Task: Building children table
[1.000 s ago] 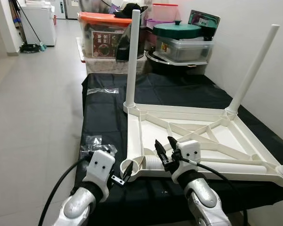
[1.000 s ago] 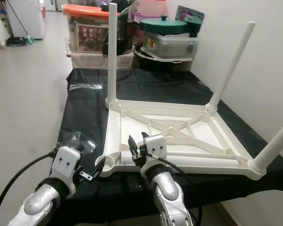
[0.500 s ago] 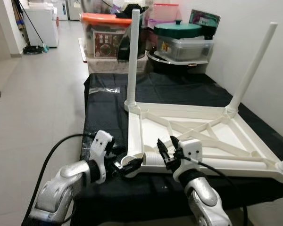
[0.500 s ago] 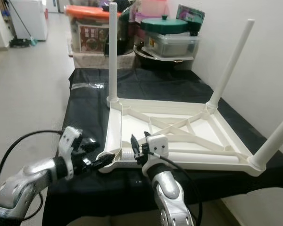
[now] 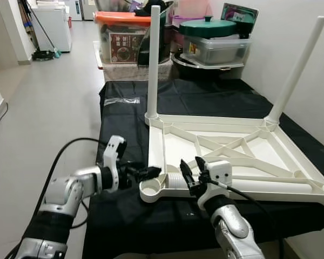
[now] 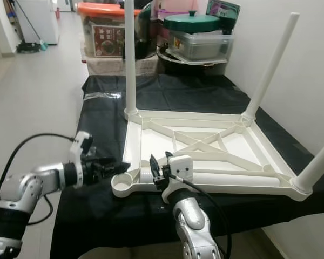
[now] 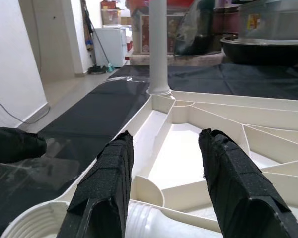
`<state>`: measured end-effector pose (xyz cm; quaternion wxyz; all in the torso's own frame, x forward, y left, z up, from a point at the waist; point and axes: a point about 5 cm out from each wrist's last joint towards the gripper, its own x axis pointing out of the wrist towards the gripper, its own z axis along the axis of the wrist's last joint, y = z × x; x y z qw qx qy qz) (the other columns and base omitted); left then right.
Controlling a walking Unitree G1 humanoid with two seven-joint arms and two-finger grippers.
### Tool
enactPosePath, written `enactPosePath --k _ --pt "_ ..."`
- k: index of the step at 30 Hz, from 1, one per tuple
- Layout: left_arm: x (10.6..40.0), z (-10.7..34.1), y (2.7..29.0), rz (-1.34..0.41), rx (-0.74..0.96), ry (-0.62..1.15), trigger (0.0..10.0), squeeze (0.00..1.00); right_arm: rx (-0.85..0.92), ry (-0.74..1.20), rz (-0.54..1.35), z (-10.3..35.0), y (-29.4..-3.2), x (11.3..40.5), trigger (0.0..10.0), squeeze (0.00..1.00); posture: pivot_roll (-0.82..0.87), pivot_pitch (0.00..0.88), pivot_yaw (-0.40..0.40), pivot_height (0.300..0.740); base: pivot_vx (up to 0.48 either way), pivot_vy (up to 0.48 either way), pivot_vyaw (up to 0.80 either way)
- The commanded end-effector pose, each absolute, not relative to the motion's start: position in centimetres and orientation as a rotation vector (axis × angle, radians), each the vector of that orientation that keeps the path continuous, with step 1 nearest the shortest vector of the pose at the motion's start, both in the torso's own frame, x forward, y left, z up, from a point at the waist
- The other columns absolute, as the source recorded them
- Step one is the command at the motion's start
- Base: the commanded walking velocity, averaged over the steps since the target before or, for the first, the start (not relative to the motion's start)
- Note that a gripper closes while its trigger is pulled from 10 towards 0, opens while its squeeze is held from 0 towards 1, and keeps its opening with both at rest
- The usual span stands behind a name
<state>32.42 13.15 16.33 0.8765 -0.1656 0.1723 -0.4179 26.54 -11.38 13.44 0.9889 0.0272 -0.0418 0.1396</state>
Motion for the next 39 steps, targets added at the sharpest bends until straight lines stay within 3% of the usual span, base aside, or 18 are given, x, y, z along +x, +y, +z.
enactPosePath --k 1,7,19,21,28,39 --pt "33.5 17.3 13.6 -0.800 -0.355 0.291 10.0 0.00 0.068 -0.077 0.283 13.4 -11.2 26.3 10.0 0.00 0.20 0.000 -0.052 0.740 0.000 0.000 0.00" --pt "33.9 18.4 14.5 -0.687 -0.310 0.179 10.0 0.00 0.075 -0.079 0.284 13.4 -11.2 26.4 10.0 0.00 0.20 0.000 -0.058 0.740 0.166 -0.251 0.00" --pt "34.1 17.5 15.6 -0.560 -0.317 0.183 10.0 0.00 0.071 -0.069 0.292 13.3 -11.2 26.5 10.0 0.00 0.20 0.000 -0.068 0.740 0.241 -0.412 0.00" --pt "34.3 17.5 16.1 -0.523 -0.358 0.197 10.0 0.00 0.071 -0.063 0.295 13.2 -11.2 26.5 10.0 0.00 0.20 0.000 -0.069 0.740 0.000 0.000 0.00" --pt "33.4 17.9 17.0 -0.496 -0.179 0.183 10.0 0.00 0.080 -0.053 0.319 13.1 -11.0 26.5 10.0 0.00 0.20 0.000 -0.069 0.740 0.000 0.000 0.00" --pt "31.7 16.8 17.3 -0.429 -0.192 0.189 10.0 0.00 0.081 -0.038 0.328 12.9 -10.8 26.6 10.0 0.00 0.20 0.000 -0.072 0.740 -0.026 0.000 0.00"
